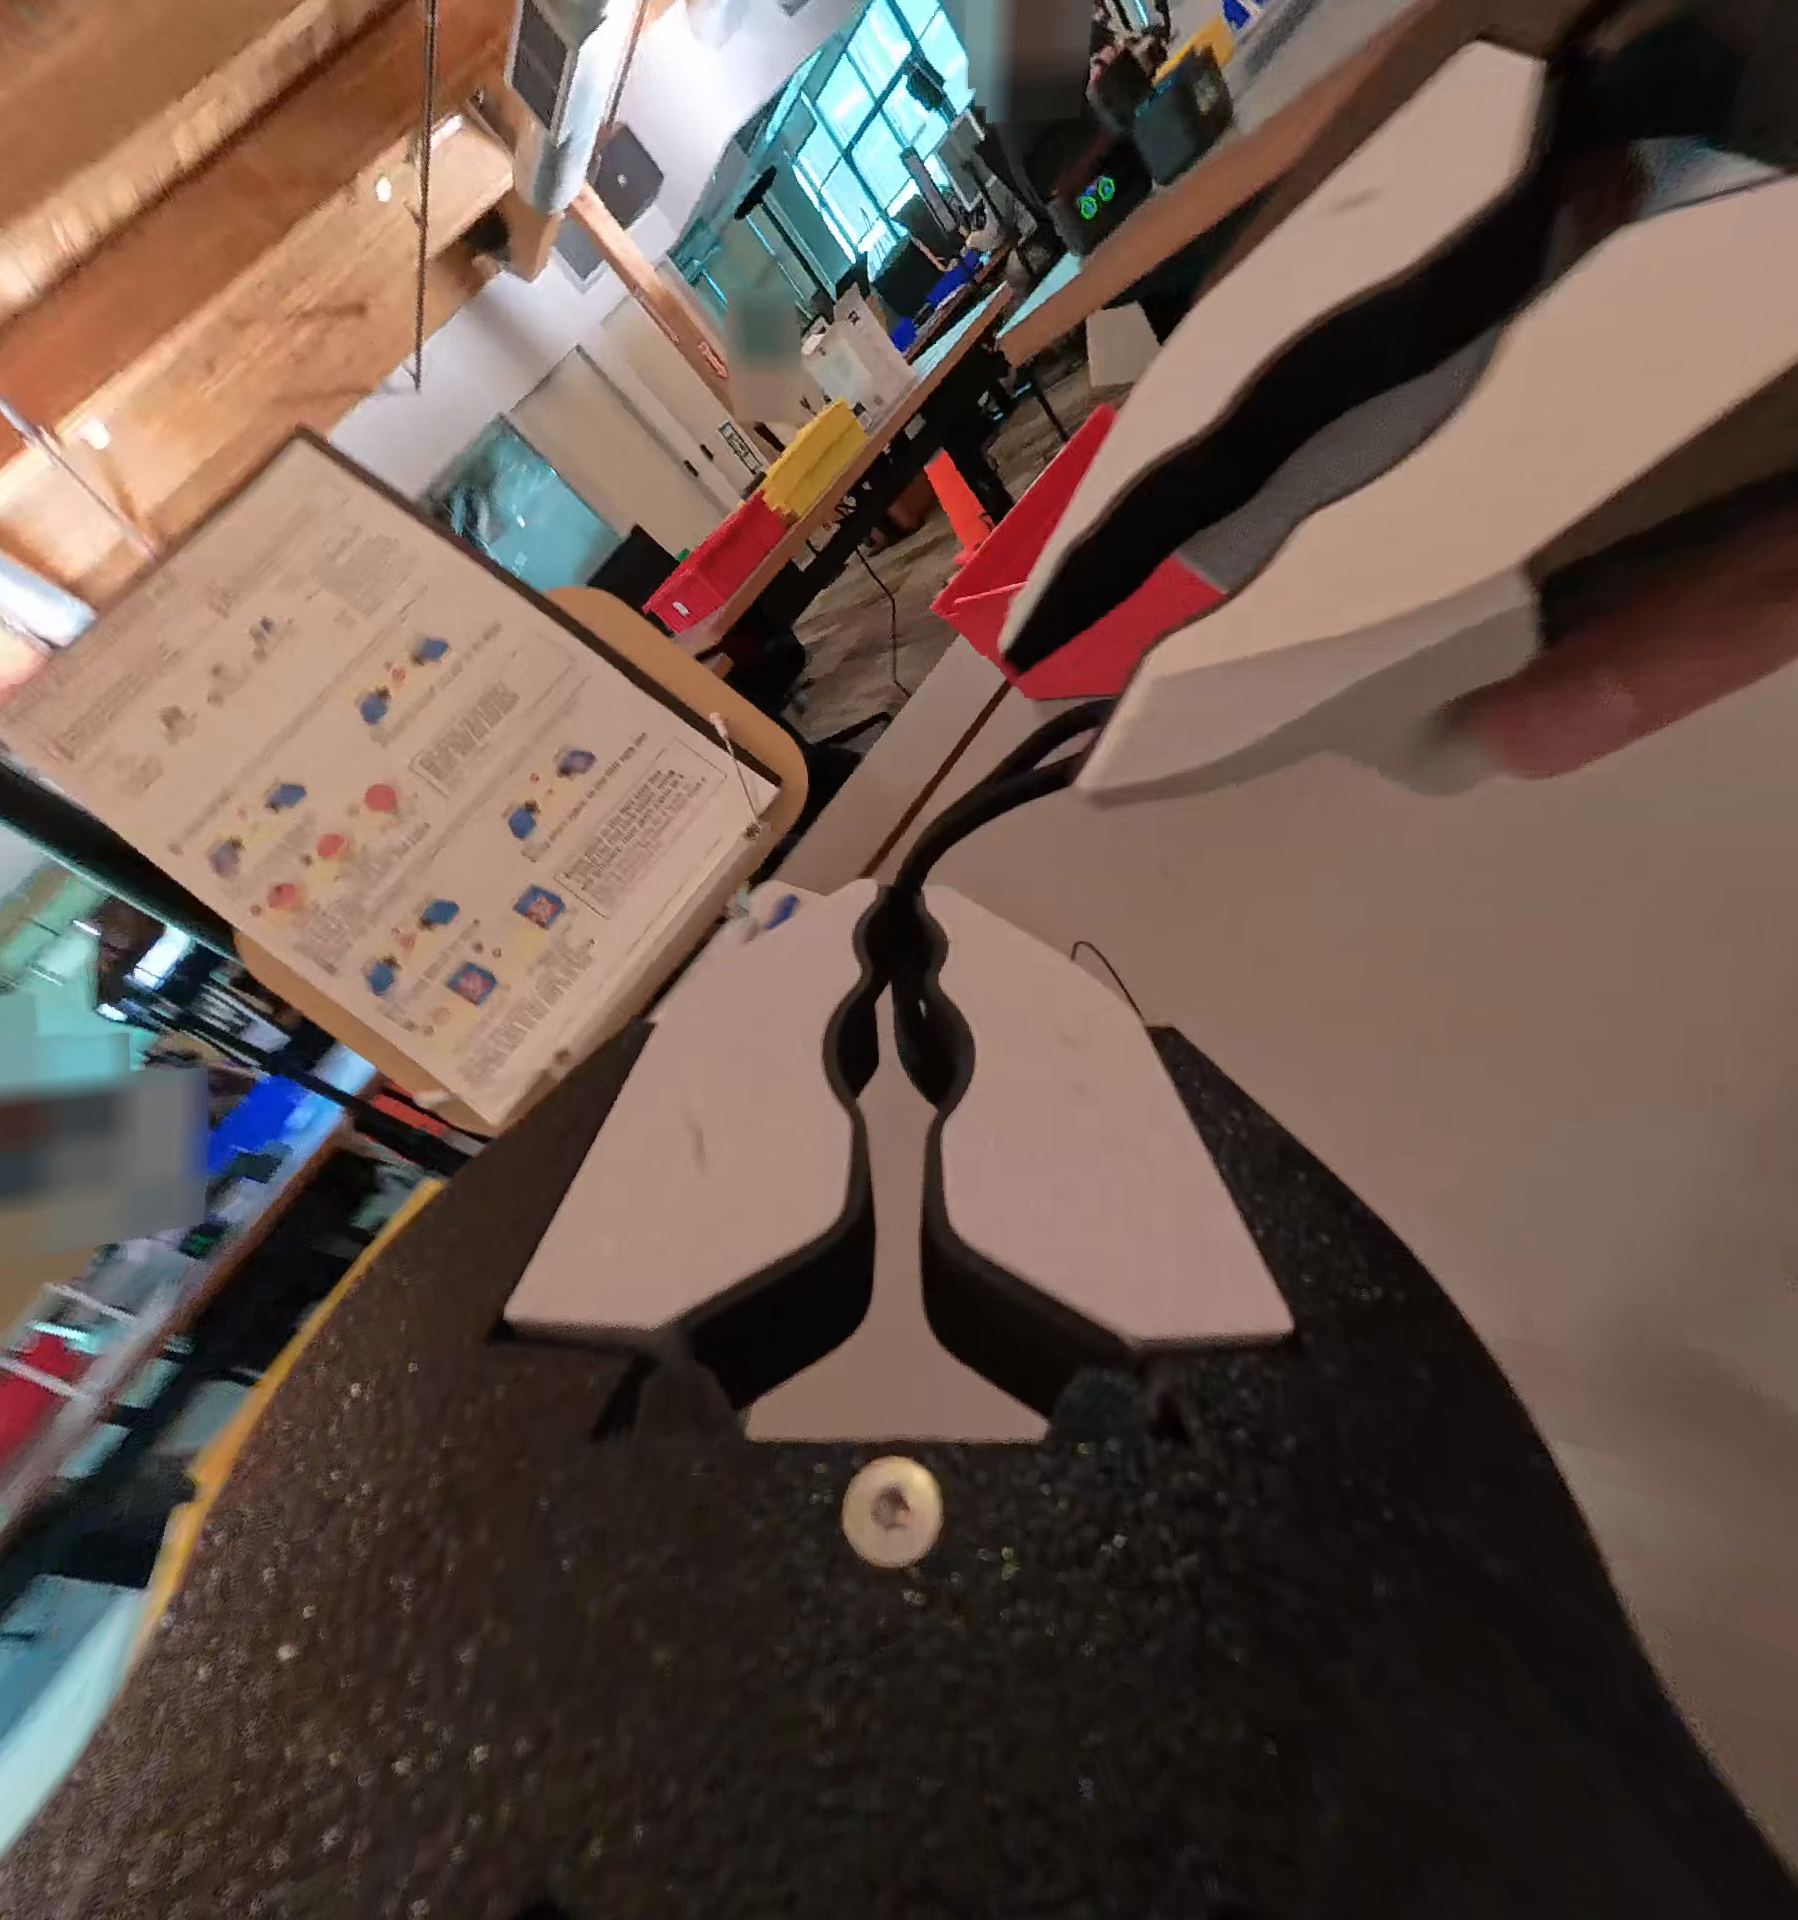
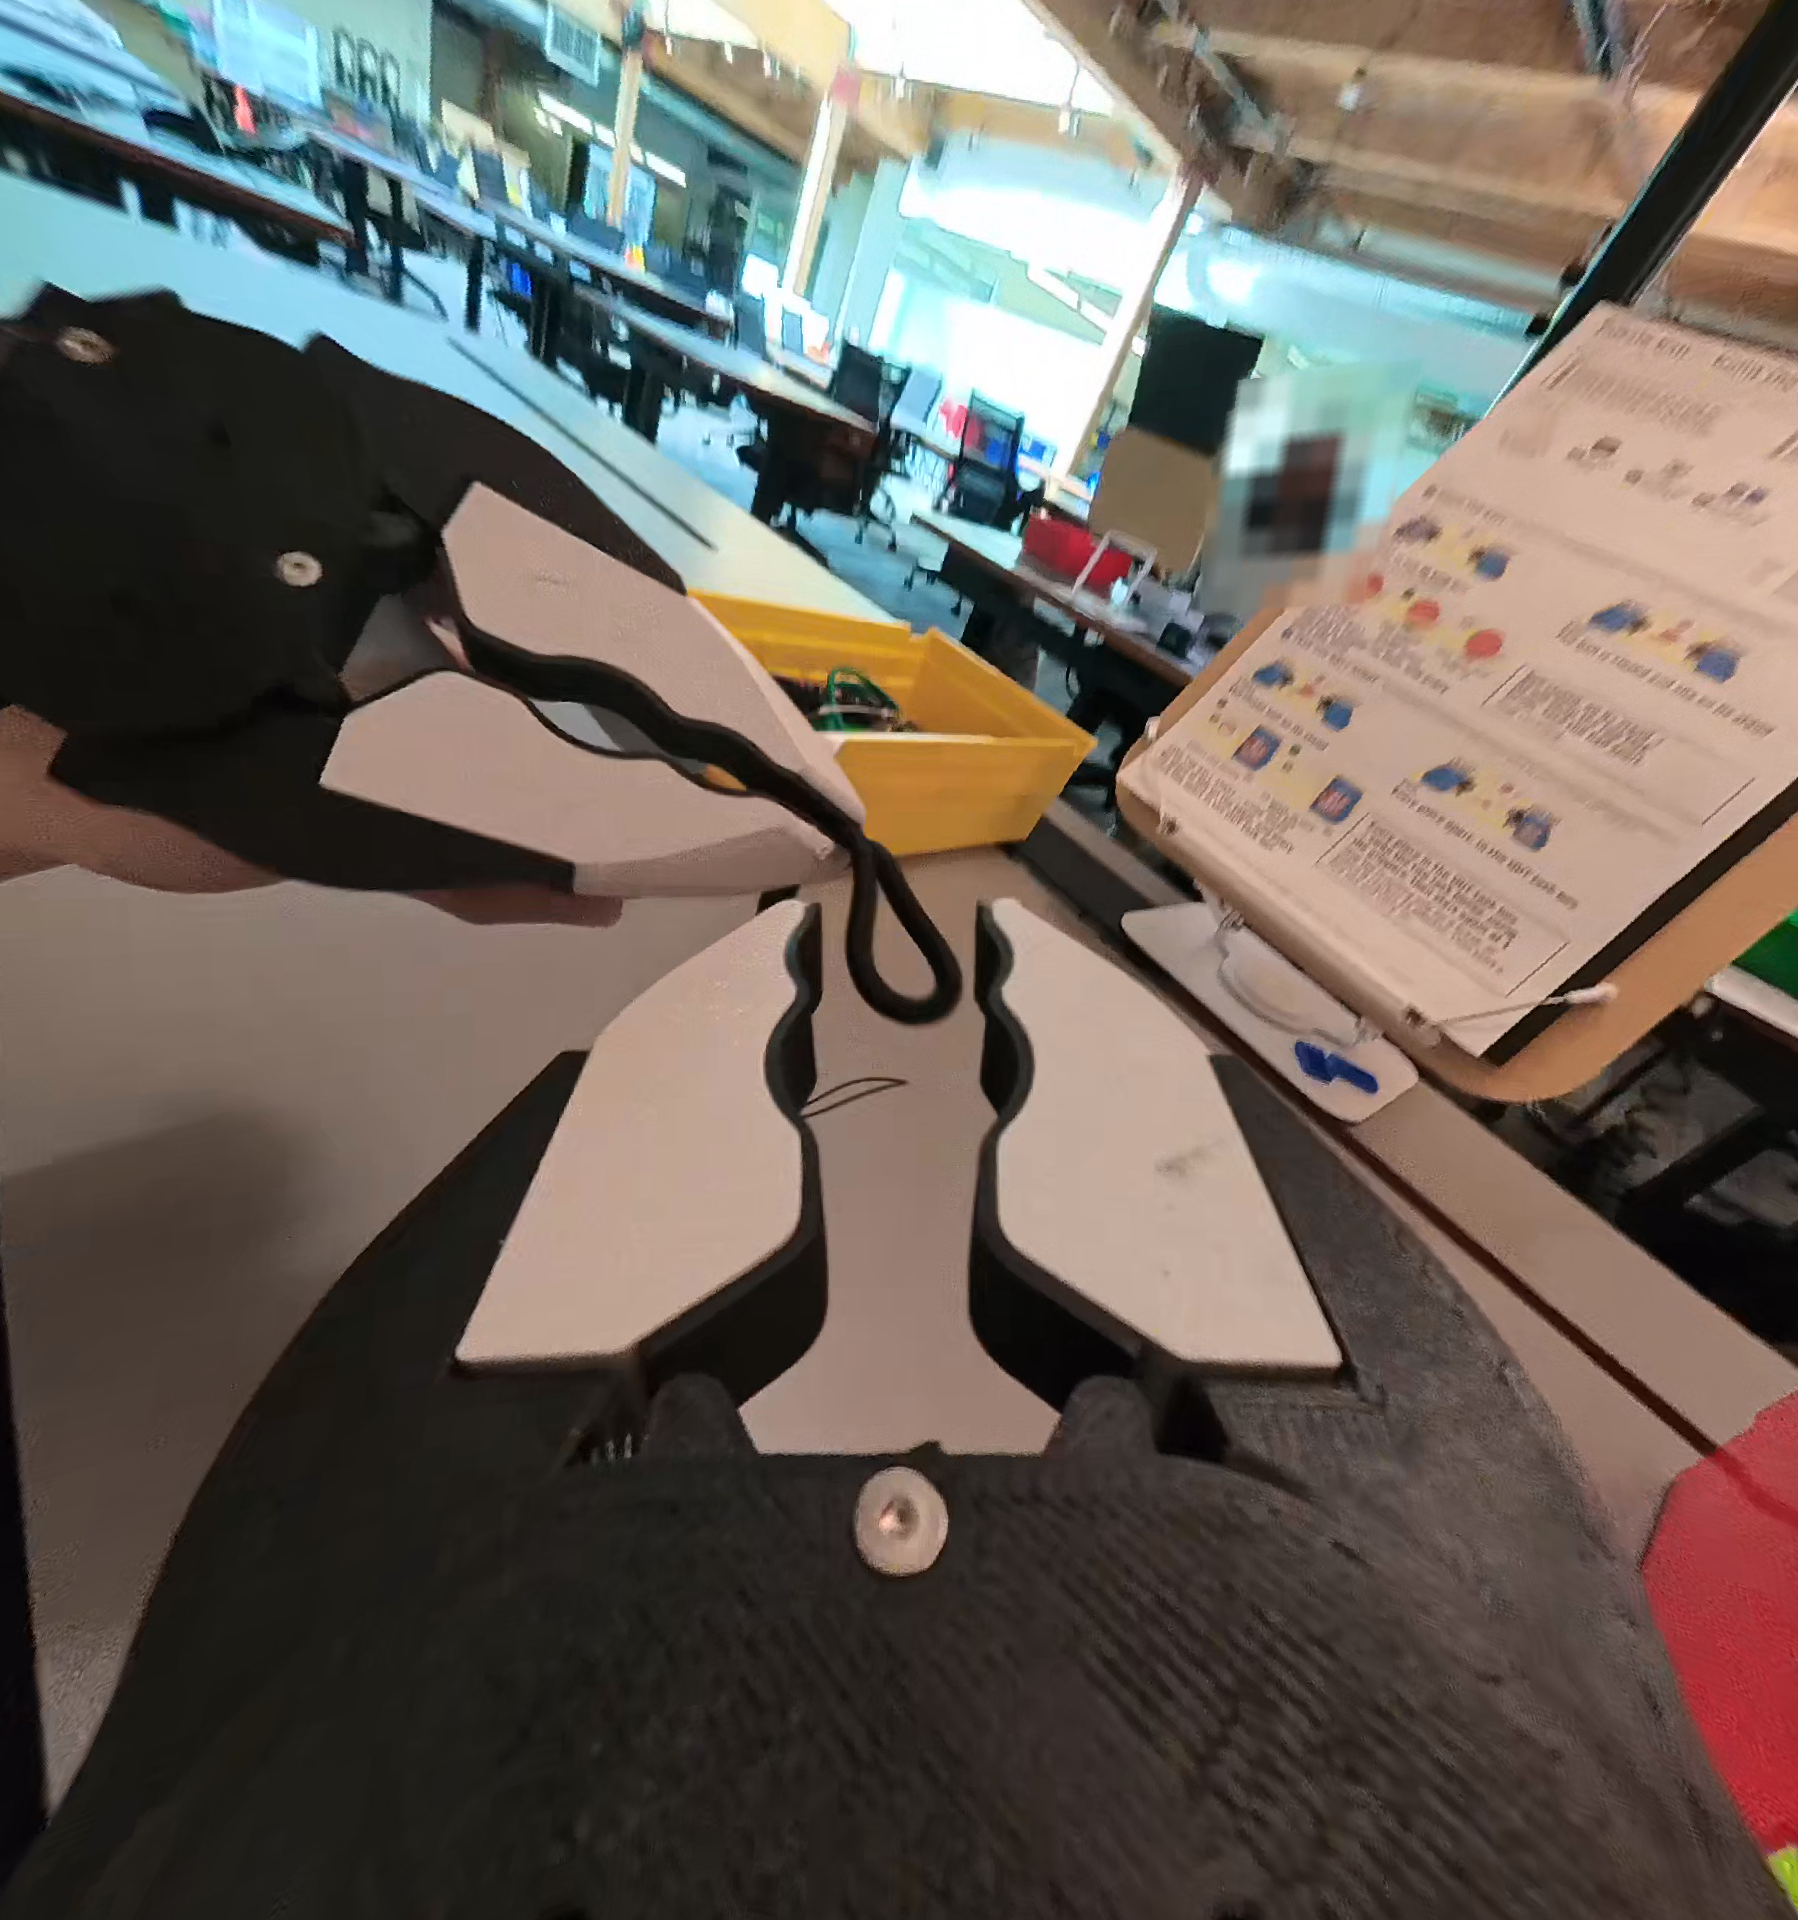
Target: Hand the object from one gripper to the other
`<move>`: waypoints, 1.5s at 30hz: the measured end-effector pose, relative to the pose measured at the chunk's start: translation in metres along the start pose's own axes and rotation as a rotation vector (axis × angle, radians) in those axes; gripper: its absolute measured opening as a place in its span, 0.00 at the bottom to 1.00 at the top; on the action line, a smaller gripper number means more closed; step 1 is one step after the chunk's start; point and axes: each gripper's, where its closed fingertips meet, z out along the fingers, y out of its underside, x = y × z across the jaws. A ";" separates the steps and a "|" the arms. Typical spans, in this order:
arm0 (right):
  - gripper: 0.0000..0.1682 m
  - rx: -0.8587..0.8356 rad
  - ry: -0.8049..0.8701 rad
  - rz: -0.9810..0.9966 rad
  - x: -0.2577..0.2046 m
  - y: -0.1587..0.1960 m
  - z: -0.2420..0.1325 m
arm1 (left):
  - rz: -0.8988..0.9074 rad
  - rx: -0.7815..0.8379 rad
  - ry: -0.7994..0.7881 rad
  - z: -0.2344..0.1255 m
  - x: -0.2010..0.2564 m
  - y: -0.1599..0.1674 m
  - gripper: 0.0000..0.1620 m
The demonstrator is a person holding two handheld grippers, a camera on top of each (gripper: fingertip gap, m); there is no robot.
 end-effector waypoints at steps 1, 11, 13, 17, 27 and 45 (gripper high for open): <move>0.17 0.026 -0.005 -0.004 0.002 -0.003 -0.003 | -0.068 0.005 0.010 -0.001 -0.003 0.001 0.01; 0.15 0.290 -0.188 -0.009 -0.019 -0.022 -0.015 | -0.611 0.210 0.491 -0.020 0.019 -0.019 0.01; 0.03 0.307 -0.205 -0.040 -0.026 -0.024 -0.016 | -0.611 0.203 0.543 -0.021 0.026 -0.017 0.01; 0.02 0.264 -0.232 -0.013 -0.030 -0.023 -0.012 | -0.551 0.175 0.561 -0.020 0.033 -0.012 0.01; 0.02 0.081 -0.156 0.063 -0.018 0.000 0.001 | -0.440 0.254 0.512 -0.032 0.026 -0.028 0.13; 0.20 0.109 -0.190 0.099 -0.032 0.002 0.009 | -0.766 0.389 0.445 -0.034 -0.012 -0.038 0.01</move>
